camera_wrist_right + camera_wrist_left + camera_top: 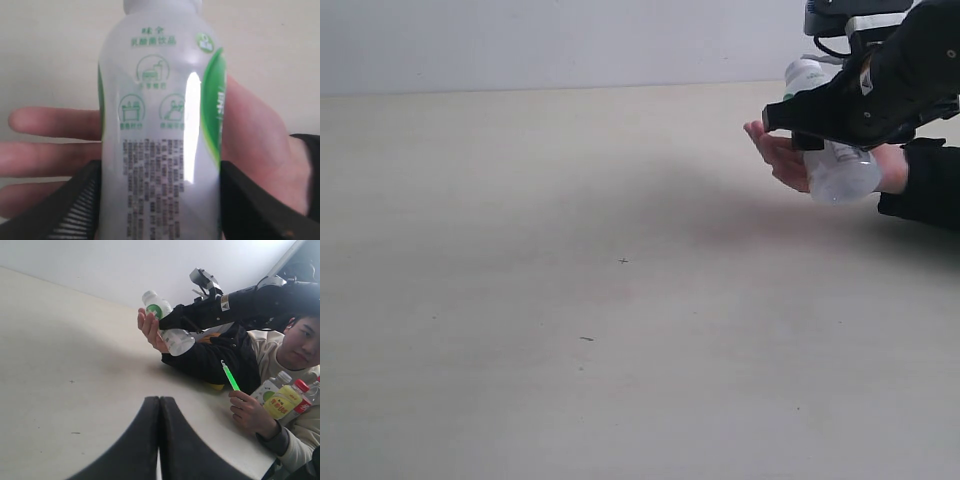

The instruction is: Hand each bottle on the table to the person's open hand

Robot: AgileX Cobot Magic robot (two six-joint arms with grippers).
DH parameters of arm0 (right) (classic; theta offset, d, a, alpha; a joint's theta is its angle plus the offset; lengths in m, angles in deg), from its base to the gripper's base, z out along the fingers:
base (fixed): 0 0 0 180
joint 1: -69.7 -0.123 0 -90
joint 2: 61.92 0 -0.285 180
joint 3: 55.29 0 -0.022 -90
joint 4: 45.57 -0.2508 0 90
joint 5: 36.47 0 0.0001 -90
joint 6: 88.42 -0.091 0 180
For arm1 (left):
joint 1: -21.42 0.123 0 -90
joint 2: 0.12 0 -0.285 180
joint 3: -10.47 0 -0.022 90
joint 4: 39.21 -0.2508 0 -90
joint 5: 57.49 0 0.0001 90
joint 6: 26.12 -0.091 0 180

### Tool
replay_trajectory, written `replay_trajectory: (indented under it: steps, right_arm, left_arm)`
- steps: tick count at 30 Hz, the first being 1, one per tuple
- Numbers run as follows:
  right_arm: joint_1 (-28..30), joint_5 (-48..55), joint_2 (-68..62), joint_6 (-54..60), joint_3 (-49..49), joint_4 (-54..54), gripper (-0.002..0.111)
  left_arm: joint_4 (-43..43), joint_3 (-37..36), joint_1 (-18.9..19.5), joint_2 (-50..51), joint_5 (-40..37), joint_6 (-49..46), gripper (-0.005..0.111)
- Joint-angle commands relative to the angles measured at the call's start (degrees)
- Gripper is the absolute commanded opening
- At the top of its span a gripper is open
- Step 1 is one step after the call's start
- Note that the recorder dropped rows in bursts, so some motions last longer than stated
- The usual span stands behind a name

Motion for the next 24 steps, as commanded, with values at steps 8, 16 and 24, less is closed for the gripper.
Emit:
replay_trajectory:
  steps: [8,16,24]
  right_arm:
    - [0.3,0.6,-0.1,0.2,-0.3,1.7,0.064]
    - [0.3,0.6,-0.1,0.2,-0.3,2.1,0.077]
    - [0.3,0.6,-0.1,0.2,-0.3,3.0,0.078]
  left_arm:
    - [0.2,0.0,0.0,-0.4,0.4,-0.2,0.0]
    - [0.2,0.0,0.0,-0.4,0.4,-0.2,0.0]
    - [0.2,0.0,0.0,-0.4,0.4,-0.2,0.0]
